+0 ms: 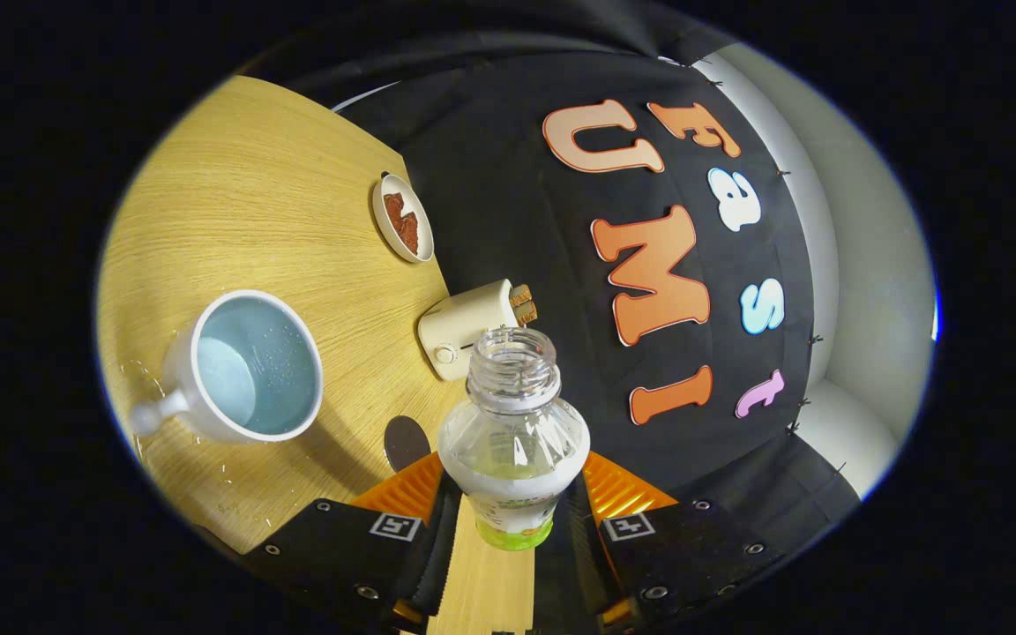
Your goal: Take the bottle from table, then pour the juice into the cup, finally place the bottle on the coaster
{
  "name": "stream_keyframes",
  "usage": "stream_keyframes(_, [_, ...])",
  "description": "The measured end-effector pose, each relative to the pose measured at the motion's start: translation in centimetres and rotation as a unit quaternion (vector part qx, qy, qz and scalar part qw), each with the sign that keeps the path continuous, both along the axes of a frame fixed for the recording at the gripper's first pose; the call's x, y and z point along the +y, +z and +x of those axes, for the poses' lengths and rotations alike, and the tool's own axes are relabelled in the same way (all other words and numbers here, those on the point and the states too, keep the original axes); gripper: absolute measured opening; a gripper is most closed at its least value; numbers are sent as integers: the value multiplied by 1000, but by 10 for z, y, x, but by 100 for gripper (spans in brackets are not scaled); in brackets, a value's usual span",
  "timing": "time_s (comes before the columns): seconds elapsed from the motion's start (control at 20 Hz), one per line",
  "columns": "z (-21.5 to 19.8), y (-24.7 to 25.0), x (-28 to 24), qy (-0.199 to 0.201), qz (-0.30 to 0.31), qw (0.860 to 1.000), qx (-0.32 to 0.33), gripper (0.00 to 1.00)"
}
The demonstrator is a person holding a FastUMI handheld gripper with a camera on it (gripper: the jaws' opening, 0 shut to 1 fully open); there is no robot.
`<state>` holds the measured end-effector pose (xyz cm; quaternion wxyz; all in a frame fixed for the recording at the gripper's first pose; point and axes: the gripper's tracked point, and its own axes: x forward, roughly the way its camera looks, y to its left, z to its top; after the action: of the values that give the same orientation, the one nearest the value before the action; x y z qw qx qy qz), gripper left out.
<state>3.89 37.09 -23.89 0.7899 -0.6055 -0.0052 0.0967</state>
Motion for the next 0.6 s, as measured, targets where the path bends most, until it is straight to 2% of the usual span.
stream_keyframes(0.25, [9, 7, -1, 10, -53, 997, -58, 60])
stream_keyframes(0.6, [11, 2, 3, 25, -84, 993, -74, 60])
